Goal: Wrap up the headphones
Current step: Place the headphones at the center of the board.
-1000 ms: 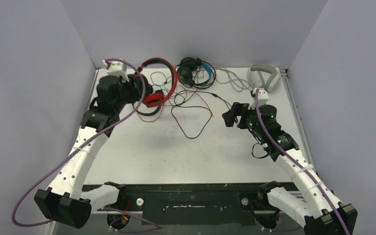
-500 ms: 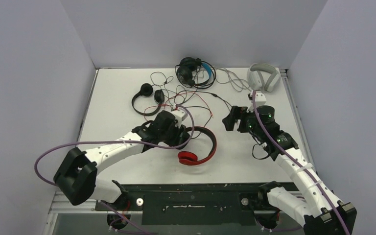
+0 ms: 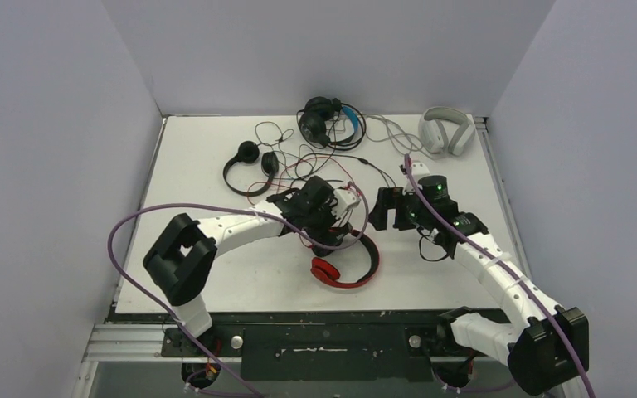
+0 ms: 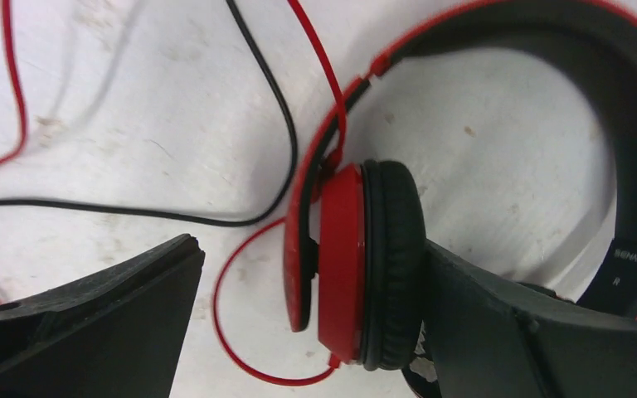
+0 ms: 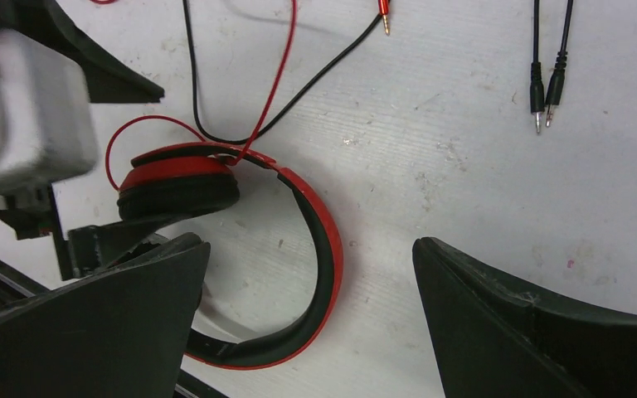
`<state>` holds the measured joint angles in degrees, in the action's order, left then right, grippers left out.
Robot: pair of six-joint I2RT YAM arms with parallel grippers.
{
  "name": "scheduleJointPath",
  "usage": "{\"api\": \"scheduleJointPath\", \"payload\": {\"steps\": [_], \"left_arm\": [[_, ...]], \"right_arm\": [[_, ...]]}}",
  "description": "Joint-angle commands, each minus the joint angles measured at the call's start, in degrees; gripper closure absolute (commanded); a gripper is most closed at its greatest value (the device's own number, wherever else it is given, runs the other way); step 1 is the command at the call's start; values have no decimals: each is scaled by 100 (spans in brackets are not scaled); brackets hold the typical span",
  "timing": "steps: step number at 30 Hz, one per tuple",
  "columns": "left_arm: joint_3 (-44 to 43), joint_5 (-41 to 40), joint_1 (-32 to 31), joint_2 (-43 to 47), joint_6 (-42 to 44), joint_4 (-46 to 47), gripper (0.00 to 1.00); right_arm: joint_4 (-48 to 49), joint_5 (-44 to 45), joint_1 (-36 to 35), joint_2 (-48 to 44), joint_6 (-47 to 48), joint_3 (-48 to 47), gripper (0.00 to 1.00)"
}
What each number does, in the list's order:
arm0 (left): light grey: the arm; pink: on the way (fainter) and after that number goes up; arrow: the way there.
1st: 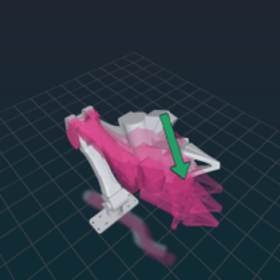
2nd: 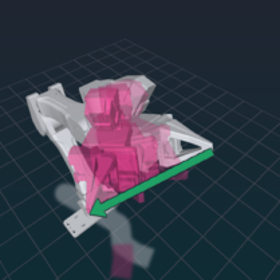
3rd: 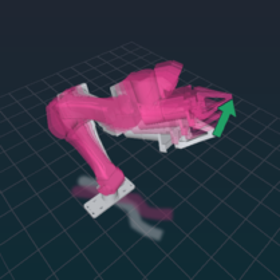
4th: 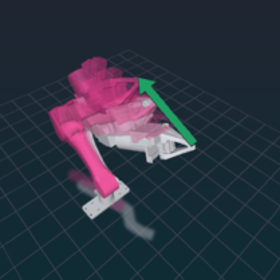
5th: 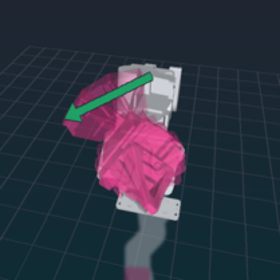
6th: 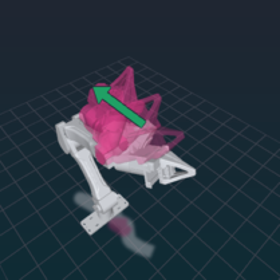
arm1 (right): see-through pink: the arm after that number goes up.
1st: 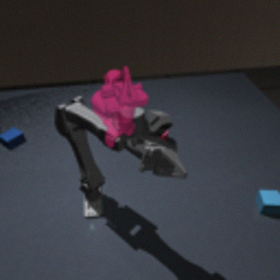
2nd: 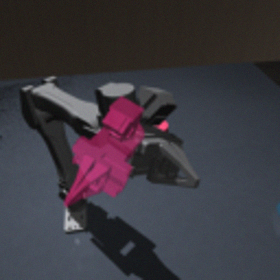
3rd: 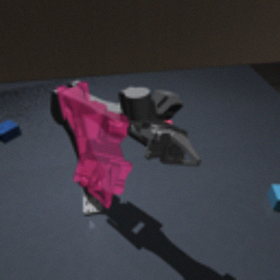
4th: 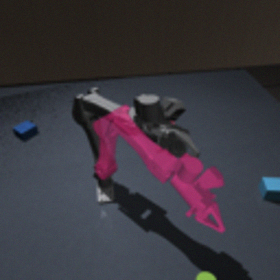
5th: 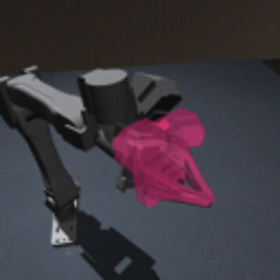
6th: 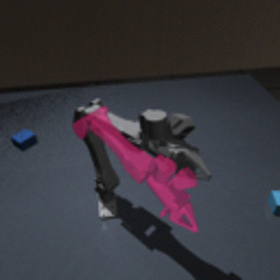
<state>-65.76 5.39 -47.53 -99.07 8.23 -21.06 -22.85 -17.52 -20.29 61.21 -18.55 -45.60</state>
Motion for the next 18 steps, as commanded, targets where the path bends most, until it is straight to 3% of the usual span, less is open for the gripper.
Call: {"api": "scheduleJointPath", "payload": {"steps": [1,7,12,13,16,18], "left_arm": [[-583,-570,19,348,51,-12,3],[-480,-2114,19,1176,-1164,-704,3],[594,-2864,57,2456,-3552,-698,3],[938,-2926,151,2782,-4082,-645,3],[2007,-1873,801,3669,-4258,55,6],[2205,-1849,1024,4079,-4513,1,18]], "right_arm": [[268,62,0,66,-47,190,0],[670,154,8,-81,0,436,0],[1002,0,-22,180,-186,527,0],[1062,1,-32,243,-210,560,1],[1197,42,-82,337,-247,612,2],[1223,88,-109,369,-246,610,2]]}}
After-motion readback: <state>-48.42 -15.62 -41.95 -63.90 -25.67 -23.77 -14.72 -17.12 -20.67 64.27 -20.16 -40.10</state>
